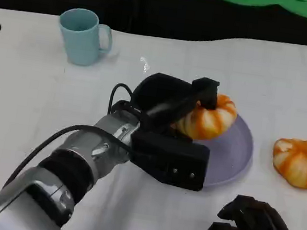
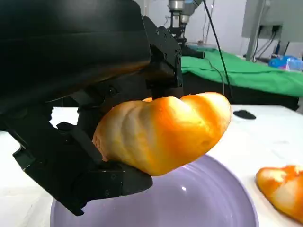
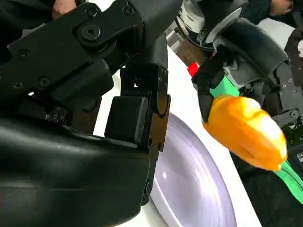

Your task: Grasp the bread from the table and place it into the plate.

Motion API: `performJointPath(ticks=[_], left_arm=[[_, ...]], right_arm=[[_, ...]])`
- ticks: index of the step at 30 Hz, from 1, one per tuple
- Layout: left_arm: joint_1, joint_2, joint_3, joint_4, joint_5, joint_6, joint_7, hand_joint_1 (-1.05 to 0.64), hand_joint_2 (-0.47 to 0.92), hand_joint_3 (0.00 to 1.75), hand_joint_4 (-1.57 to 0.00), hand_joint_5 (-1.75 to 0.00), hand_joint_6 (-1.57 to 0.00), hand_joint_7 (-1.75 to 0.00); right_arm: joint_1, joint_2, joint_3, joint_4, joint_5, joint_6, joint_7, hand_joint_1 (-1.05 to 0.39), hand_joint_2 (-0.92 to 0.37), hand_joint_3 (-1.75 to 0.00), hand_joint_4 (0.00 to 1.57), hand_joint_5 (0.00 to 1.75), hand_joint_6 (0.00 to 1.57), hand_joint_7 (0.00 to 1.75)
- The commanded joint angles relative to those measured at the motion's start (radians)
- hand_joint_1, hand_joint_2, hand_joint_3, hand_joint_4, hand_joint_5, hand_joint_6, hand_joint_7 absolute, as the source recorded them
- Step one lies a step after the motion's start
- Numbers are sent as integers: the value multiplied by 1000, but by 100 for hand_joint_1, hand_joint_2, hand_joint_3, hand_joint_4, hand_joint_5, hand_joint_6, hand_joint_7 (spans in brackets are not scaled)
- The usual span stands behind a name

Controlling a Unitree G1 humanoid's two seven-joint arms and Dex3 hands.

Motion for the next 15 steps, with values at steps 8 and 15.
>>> performJointPath(ticks=[8, 15], left_arm=[[-59, 45, -32, 17, -10, -1, -199, -46, 91, 41, -48, -104, -54, -27], [-69, 69, -43, -17, -20, 21, -332, -70, 92, 45, -37, -56, -40, -4]], right_arm=[[26, -6, 16, -46, -7, 1, -19, -105, -73, -1, 157, 77, 157, 39], [25, -9, 16, -42, 4, 1, -9, -104, -73, 0, 157, 76, 157, 38]])
